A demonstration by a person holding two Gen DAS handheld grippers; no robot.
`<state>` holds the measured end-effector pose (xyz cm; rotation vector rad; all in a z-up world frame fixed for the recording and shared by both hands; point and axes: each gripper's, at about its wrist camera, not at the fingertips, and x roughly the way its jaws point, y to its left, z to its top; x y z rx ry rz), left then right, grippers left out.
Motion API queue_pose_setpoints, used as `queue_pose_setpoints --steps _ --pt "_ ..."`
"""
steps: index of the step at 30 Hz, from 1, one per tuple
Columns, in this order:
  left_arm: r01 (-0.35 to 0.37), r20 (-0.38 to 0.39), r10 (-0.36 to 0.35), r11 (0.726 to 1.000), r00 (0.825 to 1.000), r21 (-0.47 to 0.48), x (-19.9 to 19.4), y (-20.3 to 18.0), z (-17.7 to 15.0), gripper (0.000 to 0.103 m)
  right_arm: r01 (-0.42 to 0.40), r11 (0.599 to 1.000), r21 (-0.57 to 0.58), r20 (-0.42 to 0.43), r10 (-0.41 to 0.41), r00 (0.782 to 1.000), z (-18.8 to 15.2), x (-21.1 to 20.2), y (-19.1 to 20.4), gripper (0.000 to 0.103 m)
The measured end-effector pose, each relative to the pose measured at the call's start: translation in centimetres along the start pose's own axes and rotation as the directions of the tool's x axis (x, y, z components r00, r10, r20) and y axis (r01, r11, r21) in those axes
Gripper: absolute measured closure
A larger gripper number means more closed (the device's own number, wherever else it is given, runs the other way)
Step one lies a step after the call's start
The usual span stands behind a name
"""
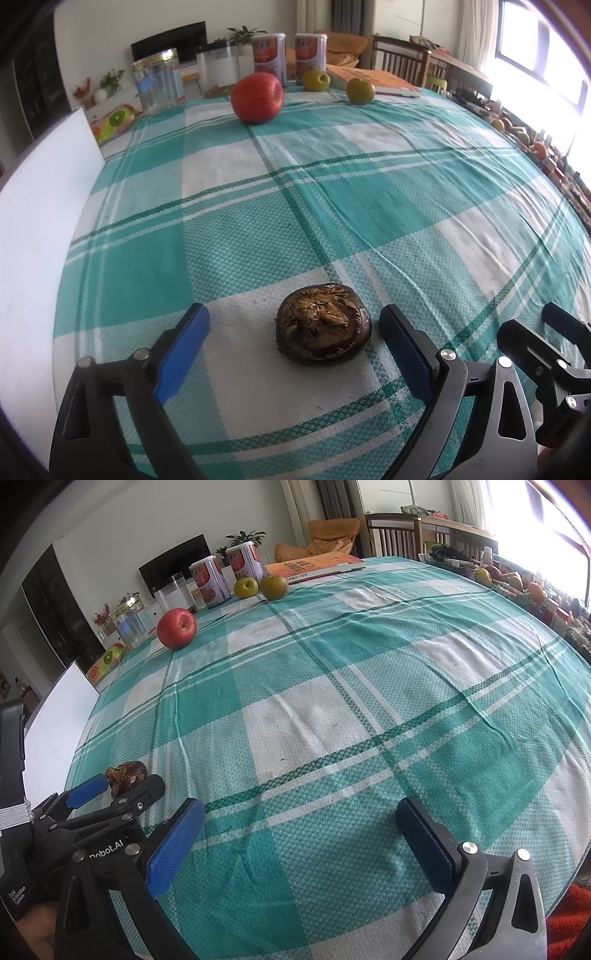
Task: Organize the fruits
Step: 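Hold the mangosteen in the left tool while the right tool grasps a yellow-green pear, then carry the mangosteen and pear into the box and open both tools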
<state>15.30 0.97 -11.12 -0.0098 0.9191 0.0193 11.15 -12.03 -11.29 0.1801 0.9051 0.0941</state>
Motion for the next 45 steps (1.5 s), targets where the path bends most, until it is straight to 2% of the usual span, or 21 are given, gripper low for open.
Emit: queue_pose_setpoints --steps 7,10,12,15,18,21,24,27,30,31,32,35,38,43,45 --pt "0.0 0.0 0.0 1.0 1.0 0.0 0.0 0.0 0.0 0.008 -0.007 1.0 -0.002 -0.006 0.007 1.0 -0.1 -0.1 -0.2 0.0" --pt "0.0 0.0 0.0 1.0 1.0 0.0 0.0 0.0 0.0 0.008 -0.118 0.989 0.091 0.018 0.117 0.993 0.1 -1.5 -2.0 0.0" --pt "0.0 0.0 0.0 1.0 1.0 0.0 0.0 0.0 0.0 0.008 -0.142 0.984 0.106 0.019 0.141 0.99 1.4 -2.2 -2.9 0.0" --pt "0.0 0.0 0.0 1.0 1.0 0.0 0.0 0.0 0.0 0.007 -0.16 0.985 0.071 0.018 0.159 0.987 5.7 -1.5 -3.6 0.0" --pt "0.0 0.0 0.0 1.0 1.0 0.0 0.0 0.0 0.0 0.007 -0.138 0.99 0.014 0.029 0.137 0.99 11.9 1.6 -3.8 0.0" --pt "0.002 0.0 -0.002 1.0 1.0 -0.002 0.0 0.1 0.0 0.007 -0.124 0.988 -0.087 0.015 0.126 0.992 18.1 7.3 -2.3 0.0" --pt "0.003 -0.001 -0.003 1.0 1.0 -0.003 0.1 0.2 0.0 0.006 -0.179 0.98 -0.082 -0.014 0.178 0.984 23.3 13.1 -0.8 0.001" --pt "0.004 -0.002 -0.004 1.0 1.0 -0.004 0.1 0.2 0.0 0.006 -0.199 0.978 -0.069 -0.032 0.197 0.98 27.4 18.0 1.0 0.002" --pt "0.003 -0.002 -0.003 1.0 1.0 -0.004 0.1 0.2 0.0 0.005 -0.166 0.983 -0.076 -0.049 0.162 0.986 29.9 22.1 3.0 0.009" --pt "0.002 -0.002 -0.002 1.0 1.0 -0.005 0.1 0.2 0.0 0.005 -0.166 0.983 -0.077 -0.064 0.162 0.985 30.4 23.1 3.3 0.021" --pt "0.001 -0.002 -0.001 1.0 1.0 -0.005 0.2 0.2 0.0 0.005 -0.161 0.984 -0.078 -0.084 0.154 0.984 30.6 23.9 3.5 0.055" --pt "0.0 -0.002 0.0 1.0 1.0 -0.006 0.2 0.2 0.0 0.005 -0.148 0.986 -0.08 -0.063 0.144 0.988 30.2 23.1 2.9 0.054" --pt "0.013 -0.002 -0.013 1.0 1.0 -0.011 0.2 0.3 0.0 0.005 -0.223 0.974 -0.037 -0.08 0.22 0.972 27.6 20.1 0.9 0.054" --pt "0.088 0.02 -0.088 0.995 0.996 -0.046 -0.2 1.3 0.1 0.007 -0.328 0.944 0.035 -0.149 0.33 0.932 19.5 12.8 -2.5 0.054" --pt "0.085 0.01 -0.085 0.996 0.996 -0.039 -0.2 1.1 0.2 0.009 -0.341 0.938 0.056 -0.171 0.346 0.923 15.9 10.1 -3.7 0.054"
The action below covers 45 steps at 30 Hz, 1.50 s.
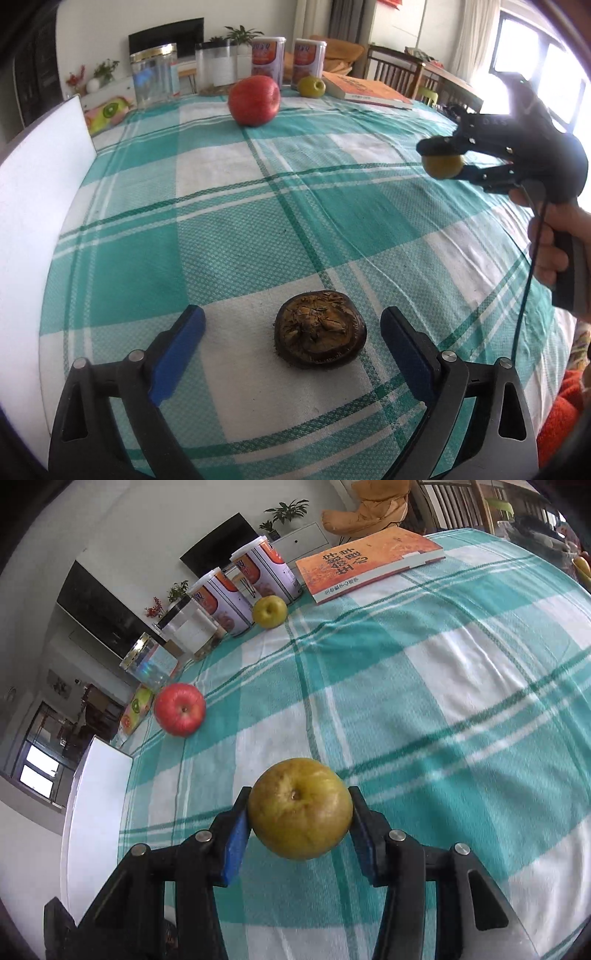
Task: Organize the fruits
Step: 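Carry the mangosteen and pear into the box and open both tools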
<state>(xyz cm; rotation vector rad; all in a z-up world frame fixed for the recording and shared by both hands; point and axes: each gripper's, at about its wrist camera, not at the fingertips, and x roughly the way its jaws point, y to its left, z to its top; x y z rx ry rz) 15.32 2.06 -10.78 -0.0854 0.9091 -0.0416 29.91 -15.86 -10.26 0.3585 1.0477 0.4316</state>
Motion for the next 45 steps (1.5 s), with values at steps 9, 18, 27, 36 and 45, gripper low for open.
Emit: queue_pose_setpoints --steps 9,18,27,36,45 --pt "0.13 -0.028 -0.134 0.984 0.991 -0.121 -5.8 0.8 -1.0 0.06 -0.002 1.0 0.001 -0.071 0.002 0.997 -12.4 -5.6 3.4 0.054" --pt "0.124 0.125 -0.089 0.943 0.988 -0.31 -22.6 11.8 -4.3 0.06 -0.312 0.894 -0.321 -0.196 0.26 0.946 -16.1 -6.0 25.5 0.054" --pt "-0.278 -0.057 0.292 0.809 0.955 -0.518 -21.1 27.2 -8.8 0.059 -0.35 0.723 -0.596 -0.342 0.166 0.925 -23.9 2.1 42.3 0.054" --pt "-0.375 -0.129 0.362 0.774 0.923 -0.51 -20.1 27.8 -10.9 0.025 -0.301 0.682 -0.666 -0.313 0.11 0.943 -26.9 3.9 43.5 0.037" --pt "-0.263 0.066 0.333 0.838 0.941 -0.478 -21.9 22.0 -6.5 0.019 -0.201 0.825 -0.527 -0.055 0.204 0.978 -21.1 -4.0 32.3 0.006"
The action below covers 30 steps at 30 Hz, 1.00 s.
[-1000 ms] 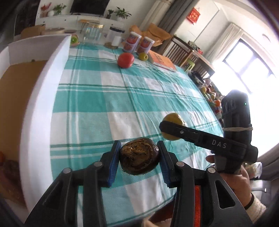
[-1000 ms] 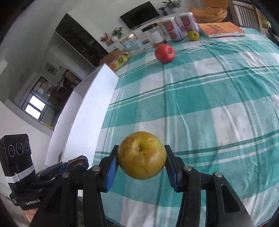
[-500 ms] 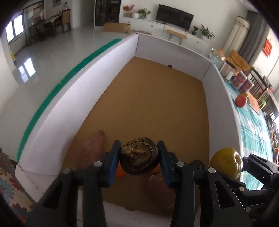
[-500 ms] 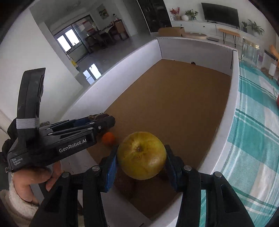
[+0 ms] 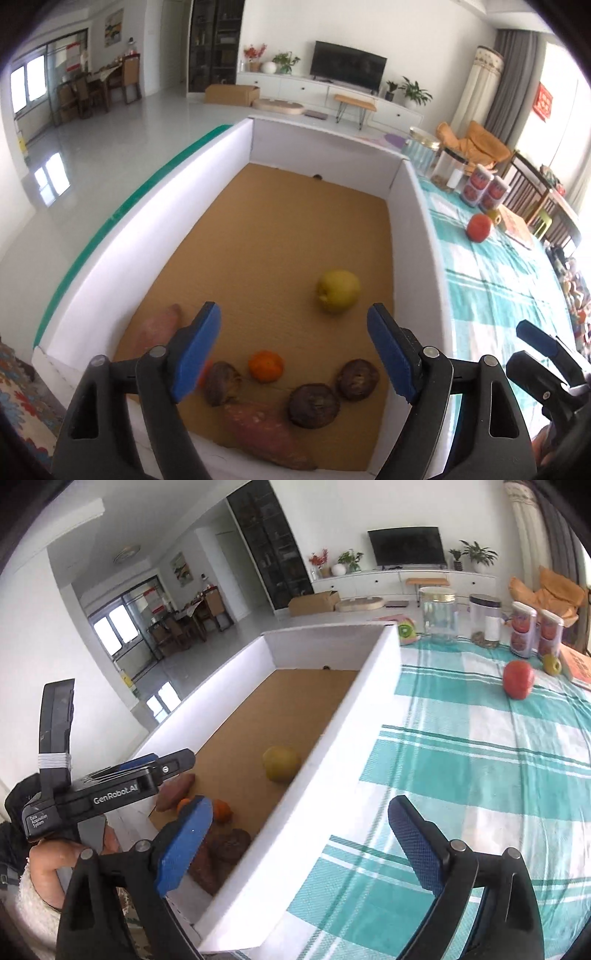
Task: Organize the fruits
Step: 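Move both tools back over the table toward the red apple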
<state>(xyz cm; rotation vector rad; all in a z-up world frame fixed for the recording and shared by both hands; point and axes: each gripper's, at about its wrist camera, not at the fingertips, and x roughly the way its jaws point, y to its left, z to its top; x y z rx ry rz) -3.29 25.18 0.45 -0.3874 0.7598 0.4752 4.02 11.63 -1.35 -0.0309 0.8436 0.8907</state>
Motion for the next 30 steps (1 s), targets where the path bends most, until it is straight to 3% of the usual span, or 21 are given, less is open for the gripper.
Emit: queue_pose_setpoints --steps 4,6,10,11,12,13,16,17,24,25,30 --pt "0.137 0.023 -0.139 0.988 0.99 0.075 -1.3 -6.1 -0.1 0.017 0.167 0.976 0.142 0.029 -0.173 0.984 -1.8 -2.7 -8.8 0.001" --pt "0.219 0.012 -0.222 0.969 0.975 0.114 -1.5 -9.7 -0.6 0.015 0.306 0.931 0.2 0.003 -0.313 0.95 -3.6 -3.4 -13.6 0.001" --pt "0.357 -0.096 -0.344 0.91 0.934 0.209 -0.6 -17.6 -3.3 0.014 0.521 0.81 0.27 -0.053 -0.528 0.848 -7.8 -5.3 -21.4 0.001" --pt "0.382 -0.113 -0.366 0.894 0.924 0.233 -0.1 -19.4 -4.0 0.014 0.538 0.777 0.326 -0.063 -0.55 0.833 -8.6 -5.9 -22.9 0.001" --pt "0.389 -0.115 -0.372 0.885 0.921 0.257 0.5 -21.0 -4.8 0.014 0.507 0.754 0.417 -0.069 -0.53 0.845 -9.1 -7.0 -24.4 0.001" --pt "0.379 -0.107 -0.364 0.881 0.925 0.283 1.3 -22.5 -5.5 0.014 0.463 0.751 0.471 -0.031 -0.511 0.859 -9.3 -8.0 -25.3 0.001" --pt "0.316 -0.095 -0.303 0.877 0.948 0.362 4.7 -25.8 -7.1 0.014 0.493 0.71 0.503 -0.015 -0.563 0.826 -9.6 -9.3 -25.8 0.001" --pt "0.3 -0.11 -0.279 0.876 0.954 0.377 6.0 -26.3 -7.6 0.014 0.497 0.703 0.509 -0.027 -0.564 0.825 -9.8 -9.3 -25.8 0.001" --pt "0.26 -0.187 -0.195 0.861 0.963 0.438 12.7 -27.8 -9.8 0.015 0.561 0.682 0.469 -0.088 -0.596 0.798 -9.7 -7.4 -25.8 0.001" --pt "0.233 -0.161 -0.177 0.858 0.971 0.458 12.7 -27.9 -9.9 0.014 0.565 0.682 0.466 -0.09 -0.598 0.796 -9.7 -7.2 -25.8 0.001" --pt "0.238 -0.17 -0.179 0.855 0.969 0.461 12.8 -28.2 -9.8 0.011 0.577 0.678 0.455 -0.1 -0.605 0.79 -9.8 -6.9 -25.7 0.0"
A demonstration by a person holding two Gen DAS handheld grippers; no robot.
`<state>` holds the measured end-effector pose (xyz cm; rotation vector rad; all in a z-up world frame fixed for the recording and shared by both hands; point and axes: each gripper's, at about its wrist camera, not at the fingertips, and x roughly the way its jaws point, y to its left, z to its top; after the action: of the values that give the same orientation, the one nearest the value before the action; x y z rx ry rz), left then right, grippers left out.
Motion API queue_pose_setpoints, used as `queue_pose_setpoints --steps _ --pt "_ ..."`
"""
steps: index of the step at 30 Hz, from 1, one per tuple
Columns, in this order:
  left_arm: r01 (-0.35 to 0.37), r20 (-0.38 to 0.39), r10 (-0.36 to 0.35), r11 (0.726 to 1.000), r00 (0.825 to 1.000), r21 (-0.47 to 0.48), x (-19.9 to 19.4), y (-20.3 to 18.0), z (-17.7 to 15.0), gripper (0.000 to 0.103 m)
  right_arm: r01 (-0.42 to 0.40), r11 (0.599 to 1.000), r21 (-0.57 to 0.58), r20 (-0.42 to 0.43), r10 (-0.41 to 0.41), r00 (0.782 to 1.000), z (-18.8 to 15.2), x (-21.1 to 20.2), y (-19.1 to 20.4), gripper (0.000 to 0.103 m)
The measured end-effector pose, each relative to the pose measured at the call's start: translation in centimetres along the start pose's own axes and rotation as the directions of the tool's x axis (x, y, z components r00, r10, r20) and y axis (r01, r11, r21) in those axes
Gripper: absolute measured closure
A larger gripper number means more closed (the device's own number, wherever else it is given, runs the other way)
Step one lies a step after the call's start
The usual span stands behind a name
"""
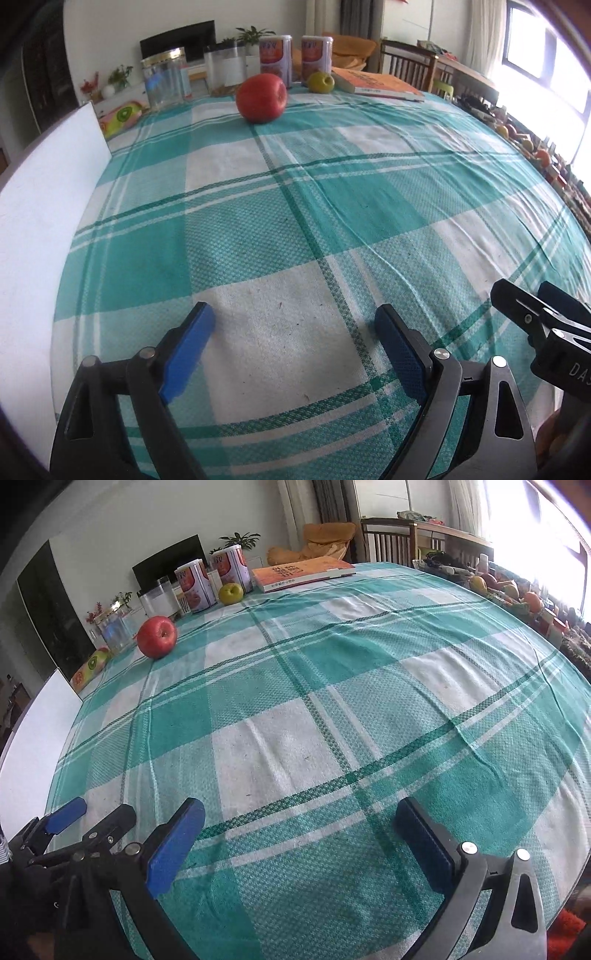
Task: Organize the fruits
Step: 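Move both tools back over the table toward the red apple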
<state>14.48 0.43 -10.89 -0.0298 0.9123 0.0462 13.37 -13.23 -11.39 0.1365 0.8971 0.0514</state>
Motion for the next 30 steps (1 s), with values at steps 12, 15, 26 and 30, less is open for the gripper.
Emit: queue_pose_setpoints --steps 12,15,26,30 --pt "-0.005 -0.005 0.005 1.0 1.0 -0.001 0.44 0.0 0.1 0.008 0.024 0.999 -0.021 -0.009 -0.024 1.0 -0.09 0.21 0.34 0.0" --pt "-0.005 -0.005 0.005 1.0 1.0 -0.001 0.45 0.0 0.1 0.008 0.029 0.999 -0.024 -0.011 -0.029 1.0 -0.08 0.2 0.36 0.0" --pt "-0.005 -0.005 0.005 1.0 1.0 -0.001 0.43 0.01 0.08 0.008 0.038 0.999 -0.033 -0.016 -0.038 0.999 -0.09 0.33 0.49 0.0" --pt "-0.005 -0.005 0.005 1.0 1.0 -0.001 0.44 0.01 0.08 0.008 0.038 0.999 -0.034 -0.016 -0.039 0.999 -0.1 0.33 0.5 0.0"
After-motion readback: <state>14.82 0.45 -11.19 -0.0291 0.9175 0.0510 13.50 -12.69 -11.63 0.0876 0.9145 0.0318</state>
